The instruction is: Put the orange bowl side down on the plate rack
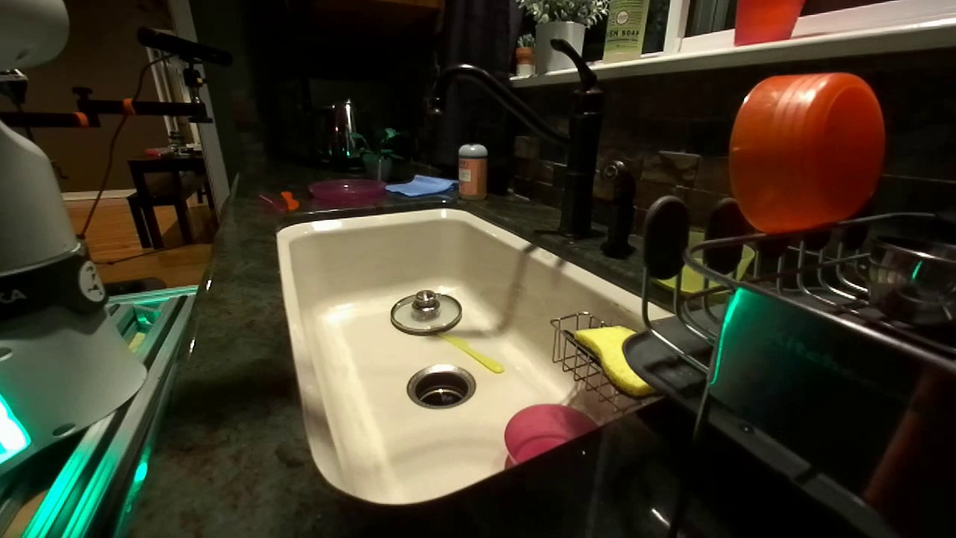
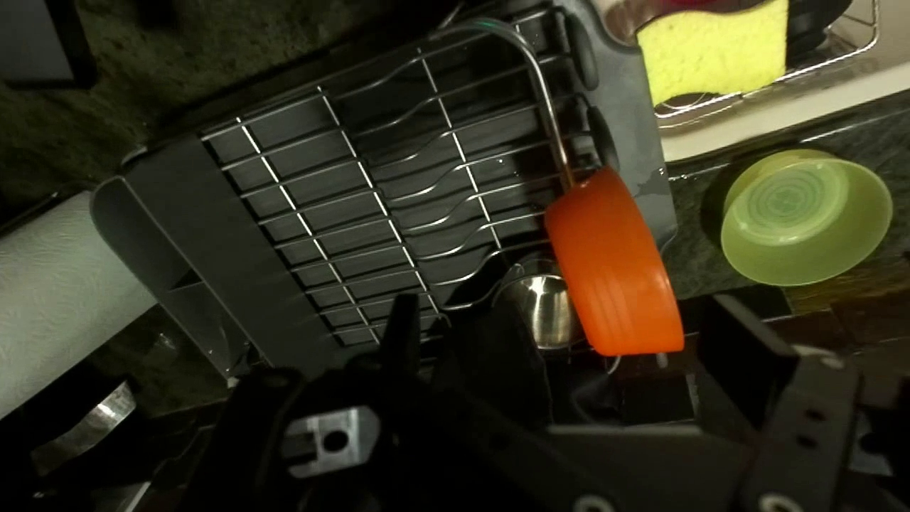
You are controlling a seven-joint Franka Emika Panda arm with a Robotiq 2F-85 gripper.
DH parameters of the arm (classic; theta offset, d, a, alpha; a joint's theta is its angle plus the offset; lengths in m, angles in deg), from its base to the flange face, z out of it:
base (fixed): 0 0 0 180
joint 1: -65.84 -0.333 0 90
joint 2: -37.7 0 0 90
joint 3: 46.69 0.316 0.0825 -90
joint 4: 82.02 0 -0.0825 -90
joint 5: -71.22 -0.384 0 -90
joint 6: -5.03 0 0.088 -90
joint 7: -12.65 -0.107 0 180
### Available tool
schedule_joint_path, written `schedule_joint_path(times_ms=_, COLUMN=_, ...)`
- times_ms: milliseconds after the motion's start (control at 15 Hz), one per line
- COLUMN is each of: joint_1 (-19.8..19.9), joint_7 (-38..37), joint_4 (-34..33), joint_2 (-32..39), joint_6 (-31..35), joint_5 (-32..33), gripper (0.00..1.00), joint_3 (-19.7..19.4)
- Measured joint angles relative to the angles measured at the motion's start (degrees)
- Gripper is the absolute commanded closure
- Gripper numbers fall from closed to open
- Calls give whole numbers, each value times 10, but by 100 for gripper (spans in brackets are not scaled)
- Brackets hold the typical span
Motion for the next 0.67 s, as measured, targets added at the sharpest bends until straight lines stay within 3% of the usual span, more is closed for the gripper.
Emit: schedule_joint_path(times_ms=667, joint_1=12, joint_7=45, joint_4=-15, joint_2=-5, joint_6=-43, joint_5=-47, gripper=0, joint_3=-6)
